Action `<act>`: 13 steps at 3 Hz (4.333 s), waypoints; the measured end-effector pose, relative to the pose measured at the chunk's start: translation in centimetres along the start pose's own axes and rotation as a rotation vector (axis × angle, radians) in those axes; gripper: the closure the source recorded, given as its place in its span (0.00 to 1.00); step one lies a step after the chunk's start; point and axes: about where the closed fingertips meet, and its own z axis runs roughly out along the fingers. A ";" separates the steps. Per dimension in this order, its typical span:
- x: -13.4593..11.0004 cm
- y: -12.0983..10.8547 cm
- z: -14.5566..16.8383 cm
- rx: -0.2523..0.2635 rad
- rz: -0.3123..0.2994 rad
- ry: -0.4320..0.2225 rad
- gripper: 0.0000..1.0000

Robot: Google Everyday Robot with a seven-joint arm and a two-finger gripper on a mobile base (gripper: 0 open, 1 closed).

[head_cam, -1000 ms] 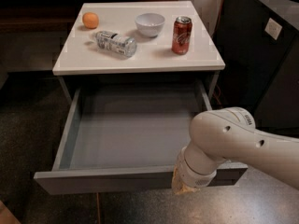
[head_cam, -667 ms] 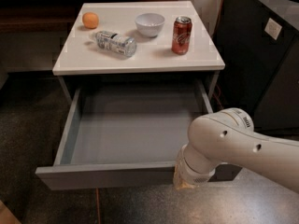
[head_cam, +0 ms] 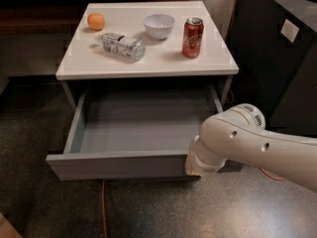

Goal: Close top drawer

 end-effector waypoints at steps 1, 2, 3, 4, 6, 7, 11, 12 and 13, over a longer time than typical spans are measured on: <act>0.0 0.0 0.0 0.000 0.000 0.000 1.00; 0.3 0.1 0.1 -0.005 0.012 0.011 1.00; 1.2 -1.6 0.7 0.022 0.037 0.027 1.00; 1.9 -4.2 1.3 0.049 0.046 0.014 1.00; 1.4 -10.6 2.7 0.101 0.006 -0.148 1.00; 0.9 -12.9 3.0 0.125 -0.017 -0.183 1.00; 2.0 -22.0 5.6 0.217 -0.010 -0.190 1.00; 2.4 -23.3 5.8 0.235 -0.003 -0.185 1.00; 2.5 -24.1 6.0 0.249 0.000 -0.179 1.00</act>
Offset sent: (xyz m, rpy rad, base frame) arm -0.0003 -0.0062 -0.0058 -0.0156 0.0205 -0.0319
